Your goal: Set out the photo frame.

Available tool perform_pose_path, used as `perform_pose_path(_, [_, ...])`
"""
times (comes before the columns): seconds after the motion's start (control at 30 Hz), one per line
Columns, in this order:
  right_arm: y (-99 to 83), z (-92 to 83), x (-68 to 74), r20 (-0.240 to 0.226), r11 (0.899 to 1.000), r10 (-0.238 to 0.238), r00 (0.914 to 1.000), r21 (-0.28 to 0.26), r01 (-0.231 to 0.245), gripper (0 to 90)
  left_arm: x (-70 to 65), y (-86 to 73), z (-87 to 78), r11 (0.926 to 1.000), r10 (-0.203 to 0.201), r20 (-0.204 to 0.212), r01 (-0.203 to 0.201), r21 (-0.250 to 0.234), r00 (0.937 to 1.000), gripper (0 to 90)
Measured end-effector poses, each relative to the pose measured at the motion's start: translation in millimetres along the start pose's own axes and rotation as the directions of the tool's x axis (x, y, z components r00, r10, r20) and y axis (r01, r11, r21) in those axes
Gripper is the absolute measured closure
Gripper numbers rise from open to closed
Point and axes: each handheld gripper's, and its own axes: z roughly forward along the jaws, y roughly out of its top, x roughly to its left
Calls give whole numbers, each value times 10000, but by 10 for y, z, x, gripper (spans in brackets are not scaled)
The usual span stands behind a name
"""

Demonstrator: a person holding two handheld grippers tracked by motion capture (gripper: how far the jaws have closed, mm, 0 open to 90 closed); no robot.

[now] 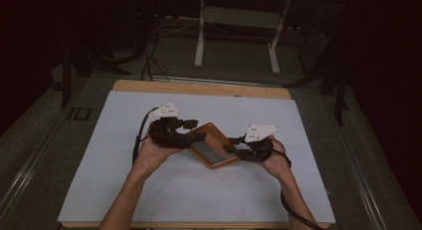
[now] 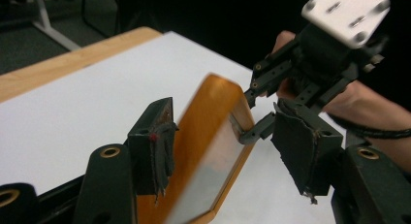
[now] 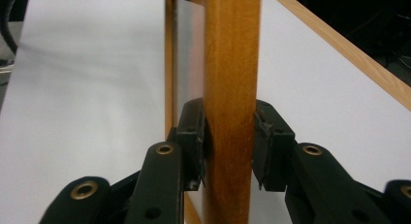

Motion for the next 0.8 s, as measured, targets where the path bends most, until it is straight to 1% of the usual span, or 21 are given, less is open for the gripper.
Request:
perform_pose_path(0.1, [-35,-17,-16,37,9997,225,9997,-35,-225,680,60,-71,-80,9989,-155,-347,139,-440,9993,397])
perform_pose_path(0.17, [-43,-24,-10,27,9998,197,9998,-48,-197,681,110,-131,-107,9976,-335,-512,302,-627,9981,392])
perform_pose_path(0.23, [-41,-26,1,41,9999,141,9999,-50,-141,681,155,-199,-112,9965,-473,-689,424,-718,9965,386])
perform_pose_path(0.3, [-39,-29,9,77,9999,100,9999,-10,-100,681,196,-272,-105,9960,-570,-956,500,-747,9938,378])
perform_pose_path(0.43, [-53,-39,19,138,9999,103,9999,-26,-103,681,273,-418,-67,9935,-875,-1018,793,-814,9909,374])
perform_pose_path(0.53, [-76,-52,18,183,9999,145,9997,-62,-144,680,306,-504,-20,9926,-997,-987,920,-795,9901,361])
perform_pose_path(0.57, [-76,-52,18,183,9999,145,9997,-62,-144,680,306,-504,-20,9926,-997,-987,920,-795,9901,354])
perform_pose_path(0.6, [-87,-55,17,204,9998,176,9996,-107,-174,679,312,-564,45,9925,-1082,-920,1022,-672,9899,354])
perform_pose_path(0.73, [-141,-78,31,361,9992,340,9988,-241,-331,677,314,-663,215,9946,-1028,-791,1013,-232,9915,336])
perform_pose_path(0.8, [-153,-83,34,403,9991,350,9986,-268,-339,676,309,-696,309,9949,-1003,-726,995,-145,9923,335])
